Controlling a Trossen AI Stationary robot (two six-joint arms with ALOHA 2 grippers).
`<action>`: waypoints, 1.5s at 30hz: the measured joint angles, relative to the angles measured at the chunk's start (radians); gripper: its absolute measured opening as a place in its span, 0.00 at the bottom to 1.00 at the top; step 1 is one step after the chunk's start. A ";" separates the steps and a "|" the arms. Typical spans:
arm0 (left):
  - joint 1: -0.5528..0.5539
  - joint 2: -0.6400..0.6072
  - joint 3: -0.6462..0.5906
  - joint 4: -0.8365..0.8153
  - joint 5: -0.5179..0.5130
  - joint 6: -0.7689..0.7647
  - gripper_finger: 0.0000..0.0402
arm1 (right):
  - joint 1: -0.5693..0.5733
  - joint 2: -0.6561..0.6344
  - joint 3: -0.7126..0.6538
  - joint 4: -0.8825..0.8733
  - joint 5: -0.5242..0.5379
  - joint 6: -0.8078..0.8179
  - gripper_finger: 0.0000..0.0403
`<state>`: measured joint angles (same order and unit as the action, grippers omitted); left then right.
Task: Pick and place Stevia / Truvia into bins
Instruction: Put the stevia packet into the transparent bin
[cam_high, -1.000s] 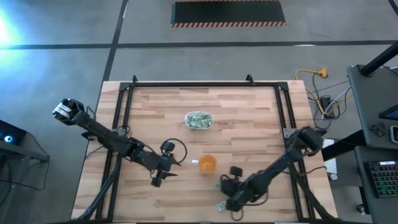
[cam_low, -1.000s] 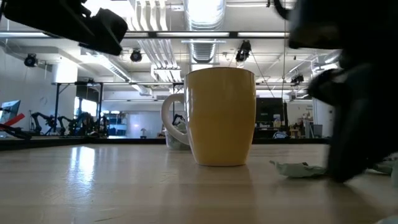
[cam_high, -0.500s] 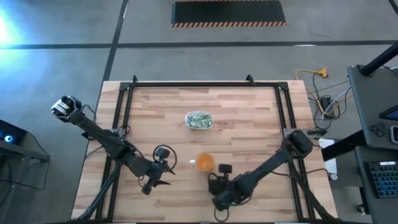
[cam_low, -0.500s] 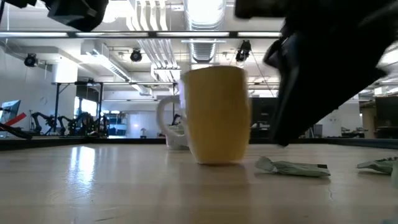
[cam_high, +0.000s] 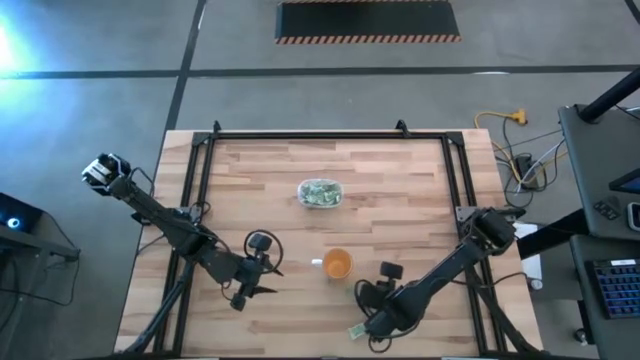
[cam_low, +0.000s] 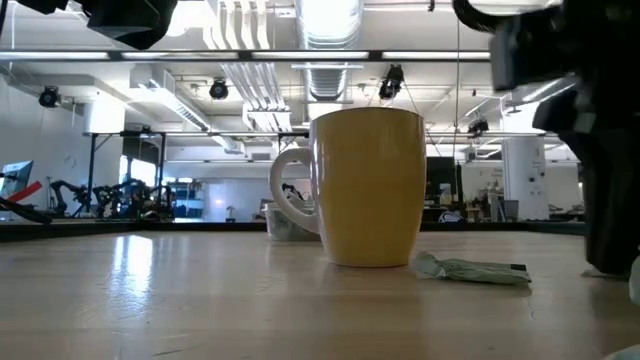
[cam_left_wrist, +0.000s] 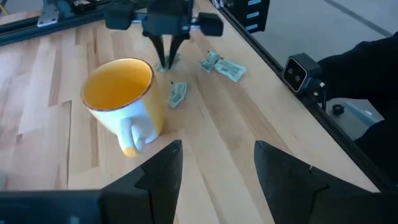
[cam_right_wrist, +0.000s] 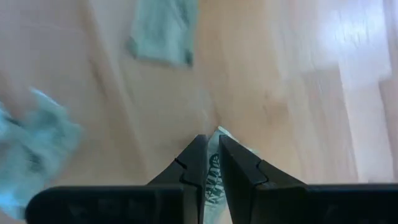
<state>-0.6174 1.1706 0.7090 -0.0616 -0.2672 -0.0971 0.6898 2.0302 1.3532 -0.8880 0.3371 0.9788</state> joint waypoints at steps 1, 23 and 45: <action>0.000 0.000 0.000 0.001 0.000 0.000 0.45 | 0.004 -0.003 -0.014 -0.001 -0.005 0.019 0.08; 0.000 0.023 0.000 0.001 -0.009 -0.001 0.45 | 0.102 -0.124 -0.100 -0.011 0.057 0.116 0.14; 0.000 0.058 -0.001 0.000 -0.027 -0.011 0.45 | 0.060 -0.156 -0.244 0.177 -0.086 0.067 0.15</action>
<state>-0.6174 1.2289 0.7078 -0.0612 -0.2939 -0.1085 0.7497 1.8740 1.1094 -0.7114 0.2511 1.0461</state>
